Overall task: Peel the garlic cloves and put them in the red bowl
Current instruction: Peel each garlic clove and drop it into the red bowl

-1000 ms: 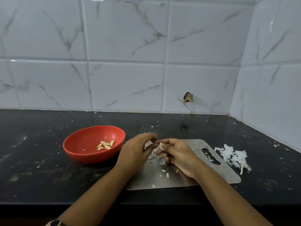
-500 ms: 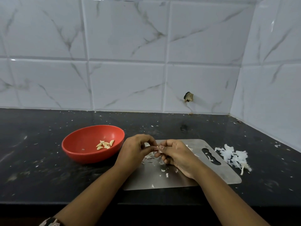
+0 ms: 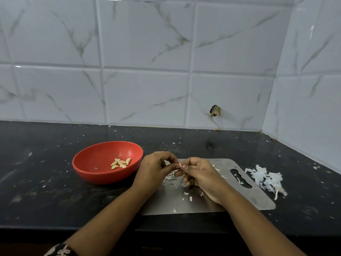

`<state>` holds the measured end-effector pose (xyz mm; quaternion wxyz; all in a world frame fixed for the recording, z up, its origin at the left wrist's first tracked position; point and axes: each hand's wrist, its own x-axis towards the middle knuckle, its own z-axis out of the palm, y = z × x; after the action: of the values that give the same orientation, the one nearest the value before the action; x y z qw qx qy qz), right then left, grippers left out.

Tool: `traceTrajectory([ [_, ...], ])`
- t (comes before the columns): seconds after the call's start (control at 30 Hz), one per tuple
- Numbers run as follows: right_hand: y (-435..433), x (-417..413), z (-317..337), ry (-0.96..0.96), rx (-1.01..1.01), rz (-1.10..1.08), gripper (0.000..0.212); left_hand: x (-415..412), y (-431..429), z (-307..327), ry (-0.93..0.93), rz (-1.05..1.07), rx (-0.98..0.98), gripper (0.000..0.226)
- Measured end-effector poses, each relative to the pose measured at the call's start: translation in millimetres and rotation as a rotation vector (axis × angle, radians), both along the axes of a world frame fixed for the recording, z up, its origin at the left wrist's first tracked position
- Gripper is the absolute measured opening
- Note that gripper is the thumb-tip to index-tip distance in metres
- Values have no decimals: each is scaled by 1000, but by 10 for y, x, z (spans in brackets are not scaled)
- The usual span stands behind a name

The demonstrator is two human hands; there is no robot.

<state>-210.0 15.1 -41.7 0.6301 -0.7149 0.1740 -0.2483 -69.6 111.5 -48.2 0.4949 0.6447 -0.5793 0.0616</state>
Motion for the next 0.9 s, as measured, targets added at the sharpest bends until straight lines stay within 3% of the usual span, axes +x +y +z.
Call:
traceTrajectory([
  [0.23, 6, -16, 12, 0, 5, 14, 10, 7, -13, 4, 4, -27, -24, 29],
  [0.9, 13, -26, 56, 30, 27, 22, 16, 22, -23, 1, 5, -82, 17, 30],
])
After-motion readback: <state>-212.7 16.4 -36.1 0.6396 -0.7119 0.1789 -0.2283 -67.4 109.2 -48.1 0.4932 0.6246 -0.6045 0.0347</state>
